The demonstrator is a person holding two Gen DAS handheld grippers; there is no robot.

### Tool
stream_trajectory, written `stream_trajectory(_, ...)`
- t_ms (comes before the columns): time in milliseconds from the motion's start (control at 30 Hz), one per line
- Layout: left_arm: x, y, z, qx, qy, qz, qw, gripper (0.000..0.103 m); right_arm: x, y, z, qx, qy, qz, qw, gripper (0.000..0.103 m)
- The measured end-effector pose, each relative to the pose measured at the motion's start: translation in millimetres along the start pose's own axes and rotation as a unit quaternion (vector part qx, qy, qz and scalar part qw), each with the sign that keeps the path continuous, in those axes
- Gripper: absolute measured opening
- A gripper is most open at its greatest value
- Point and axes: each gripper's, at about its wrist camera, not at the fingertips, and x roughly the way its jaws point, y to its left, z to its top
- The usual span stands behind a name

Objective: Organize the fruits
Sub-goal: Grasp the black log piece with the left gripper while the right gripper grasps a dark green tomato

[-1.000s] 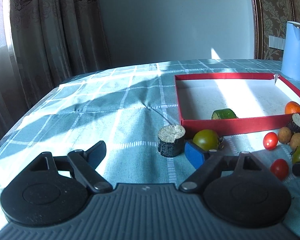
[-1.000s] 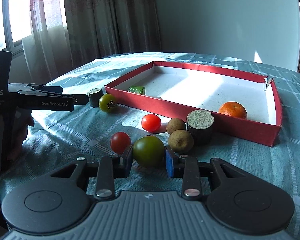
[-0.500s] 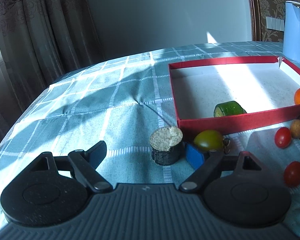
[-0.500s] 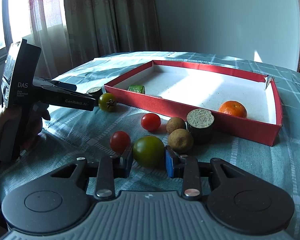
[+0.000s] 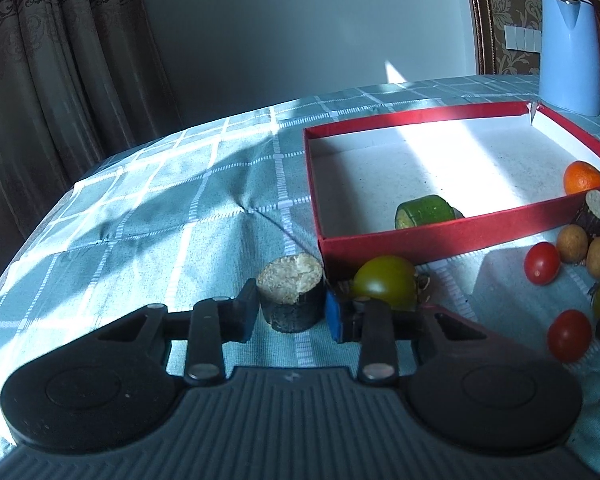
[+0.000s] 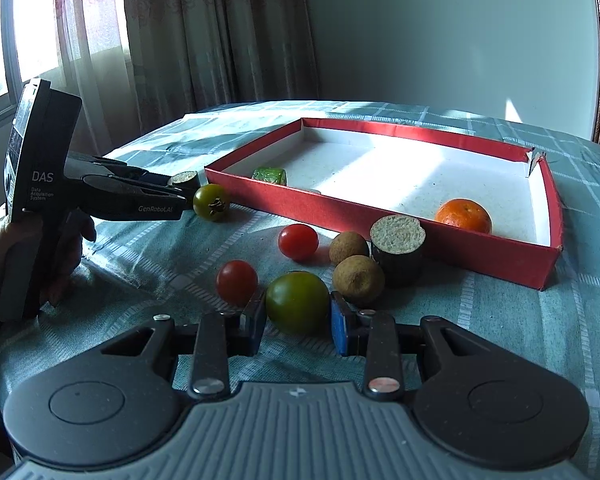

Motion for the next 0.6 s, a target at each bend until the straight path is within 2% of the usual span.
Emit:
stream_trajectory(433, -15.3, 2.0, -9.1, -0.025, 0.007, 0.043, 0.9988, 0.032, -4.7, 0.9, 0.3, -0.002, -0.017, -0.001, 1.000, 0.032)
stream_trajectory(600, -24.9, -1.7, -11.3, -0.028, 0.005, 0.057, 0.9980, 0.031, -12.2, 1.5, -0.2, -0.002, -0.039, -0.009, 0.999, 0.032)
